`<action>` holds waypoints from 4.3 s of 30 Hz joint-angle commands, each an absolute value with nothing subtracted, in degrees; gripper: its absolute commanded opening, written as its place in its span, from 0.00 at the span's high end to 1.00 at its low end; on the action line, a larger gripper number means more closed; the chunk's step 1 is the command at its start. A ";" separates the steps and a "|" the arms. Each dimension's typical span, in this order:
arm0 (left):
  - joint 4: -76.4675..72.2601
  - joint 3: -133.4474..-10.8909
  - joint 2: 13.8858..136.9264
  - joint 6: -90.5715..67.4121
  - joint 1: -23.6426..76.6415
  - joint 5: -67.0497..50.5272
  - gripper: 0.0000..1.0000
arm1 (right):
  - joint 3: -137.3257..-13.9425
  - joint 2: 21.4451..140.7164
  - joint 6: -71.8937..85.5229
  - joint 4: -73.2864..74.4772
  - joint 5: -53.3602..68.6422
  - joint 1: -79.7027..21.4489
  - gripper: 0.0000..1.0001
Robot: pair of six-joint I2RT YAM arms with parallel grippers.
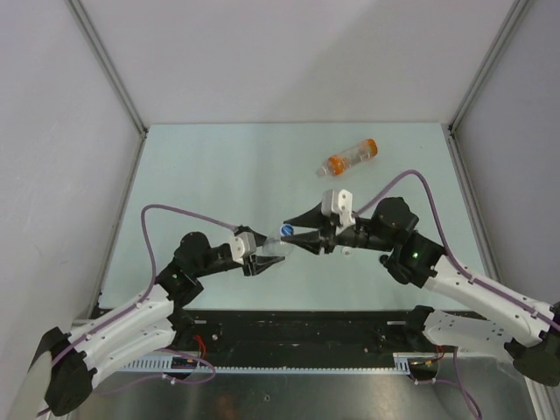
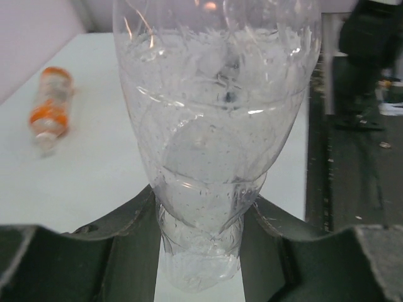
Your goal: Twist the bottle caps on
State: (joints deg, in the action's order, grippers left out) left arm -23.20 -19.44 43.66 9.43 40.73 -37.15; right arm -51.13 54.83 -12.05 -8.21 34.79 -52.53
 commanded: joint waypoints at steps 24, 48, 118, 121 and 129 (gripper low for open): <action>-27.14 -30.15 54.31 5.92 56.08 30.70 1.00 | -51.58 76.97 57.33 -7.69 -40.29 -62.02 1.00; -23.73 -24.26 44.41 1.17 48.78 -3.18 1.00 | -53.53 56.61 17.31 -16.81 10.95 -49.66 0.01; 3.09 -35.67 60.13 -19.45 38.75 24.45 0.97 | -43.06 54.73 25.50 3.68 -25.98 -37.46 0.01; 6.60 -38.03 64.46 -23.40 33.76 20.91 0.91 | -43.06 55.56 28.41 12.13 -26.08 -30.48 0.01; 12.52 -40.04 71.51 -26.37 28.45 23.16 0.72 | -42.86 55.37 30.22 24.27 -18.29 -13.69 0.01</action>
